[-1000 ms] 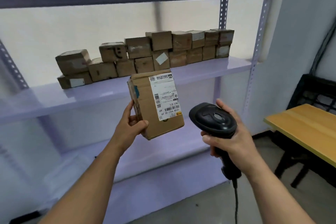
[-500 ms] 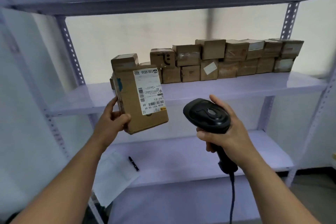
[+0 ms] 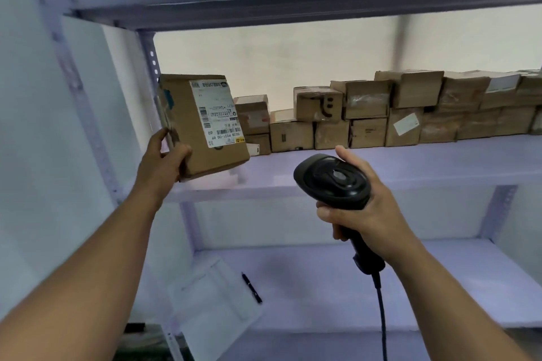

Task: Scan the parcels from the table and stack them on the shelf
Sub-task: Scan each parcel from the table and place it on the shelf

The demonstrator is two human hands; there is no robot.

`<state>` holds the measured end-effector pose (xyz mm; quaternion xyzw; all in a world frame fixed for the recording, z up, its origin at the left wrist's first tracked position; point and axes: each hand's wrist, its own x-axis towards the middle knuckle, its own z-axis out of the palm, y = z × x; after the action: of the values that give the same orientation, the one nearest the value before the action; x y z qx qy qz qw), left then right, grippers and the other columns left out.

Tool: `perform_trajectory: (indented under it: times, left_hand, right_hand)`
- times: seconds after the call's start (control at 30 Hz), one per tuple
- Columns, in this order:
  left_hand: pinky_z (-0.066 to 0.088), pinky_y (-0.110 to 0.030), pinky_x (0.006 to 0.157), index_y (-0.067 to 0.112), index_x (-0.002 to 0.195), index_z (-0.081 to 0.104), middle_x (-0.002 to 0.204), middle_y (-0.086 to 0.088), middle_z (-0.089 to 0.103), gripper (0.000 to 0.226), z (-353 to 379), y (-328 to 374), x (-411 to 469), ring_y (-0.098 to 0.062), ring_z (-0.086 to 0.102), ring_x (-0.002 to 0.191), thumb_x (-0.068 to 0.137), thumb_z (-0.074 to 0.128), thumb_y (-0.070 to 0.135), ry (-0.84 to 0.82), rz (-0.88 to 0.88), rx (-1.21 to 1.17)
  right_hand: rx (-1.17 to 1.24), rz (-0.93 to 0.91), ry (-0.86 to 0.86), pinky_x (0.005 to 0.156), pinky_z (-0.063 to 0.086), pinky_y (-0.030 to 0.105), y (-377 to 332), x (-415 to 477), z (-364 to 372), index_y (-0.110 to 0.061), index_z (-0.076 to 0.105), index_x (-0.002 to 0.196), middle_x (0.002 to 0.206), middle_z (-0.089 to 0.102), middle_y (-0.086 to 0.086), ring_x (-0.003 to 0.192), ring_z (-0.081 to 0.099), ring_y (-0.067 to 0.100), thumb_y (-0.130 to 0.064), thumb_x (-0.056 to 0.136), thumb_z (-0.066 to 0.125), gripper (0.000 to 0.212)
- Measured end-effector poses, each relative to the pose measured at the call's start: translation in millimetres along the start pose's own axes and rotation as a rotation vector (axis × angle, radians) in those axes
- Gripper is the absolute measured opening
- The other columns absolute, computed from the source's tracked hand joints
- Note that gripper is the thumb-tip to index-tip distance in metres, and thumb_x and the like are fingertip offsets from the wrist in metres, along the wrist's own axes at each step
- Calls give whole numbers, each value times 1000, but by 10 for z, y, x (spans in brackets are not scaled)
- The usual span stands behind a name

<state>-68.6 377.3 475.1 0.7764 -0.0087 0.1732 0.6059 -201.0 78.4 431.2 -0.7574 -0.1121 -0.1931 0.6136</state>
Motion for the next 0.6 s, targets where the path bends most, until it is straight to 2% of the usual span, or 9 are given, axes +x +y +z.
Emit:
perform_trajectory:
  times: [0.13,0.2,0.3,0.4,0.47,0.5,0.6]
  left_hand:
    - [54,-50,90,38,142,39,94,4,63,78,-134,-151,529,-26,64,96,65,51,47,-11,-43,32]
    - [54,-48,90,40,141,39,104,-2,64,77,-163,-255,774,-24,63,96,66,50,51,-44,-53,66]
    - [53,-42,87,42,139,40,107,-5,63,73,-179,-417,1095,-21,61,92,67,44,55,-95,-64,106]
    - [48,-50,97,48,144,29,134,-6,55,68,-161,-561,1397,-31,57,110,77,36,59,-123,-74,164]
    - [40,-48,106,46,150,19,150,-5,41,62,-136,-655,1544,-34,46,126,92,39,50,-124,-46,242]
    - [37,-45,108,43,152,19,153,-4,37,62,-121,-699,1590,-33,42,131,95,43,50,-137,-21,275]
    - [40,-41,105,34,148,34,146,-4,45,75,-91,-815,1681,-28,48,125,84,65,56,-224,52,322]
  right_hand:
    - [-13,7,8,54,55,31,75,346,361,-45,40,141,123,58,5,57,65,24,3,73,80,92]
    - [-18,11,12,53,55,30,122,499,510,-46,40,140,123,59,5,57,65,24,3,73,80,92]
    - [-34,24,30,53,55,29,206,673,670,-48,39,139,122,60,4,57,65,25,4,73,79,93]
    - [-32,36,58,54,56,30,276,808,812,-47,40,140,122,59,-3,57,65,27,4,72,80,94]
    - [-27,44,73,54,57,31,315,884,911,-46,41,140,120,59,-8,58,65,28,5,71,80,93]
    - [-26,47,80,55,57,31,331,918,960,-46,41,140,118,59,-10,59,65,28,5,71,80,93]
    - [-42,58,93,56,58,32,385,1004,1078,-46,41,140,121,57,-9,61,66,28,4,72,80,93]
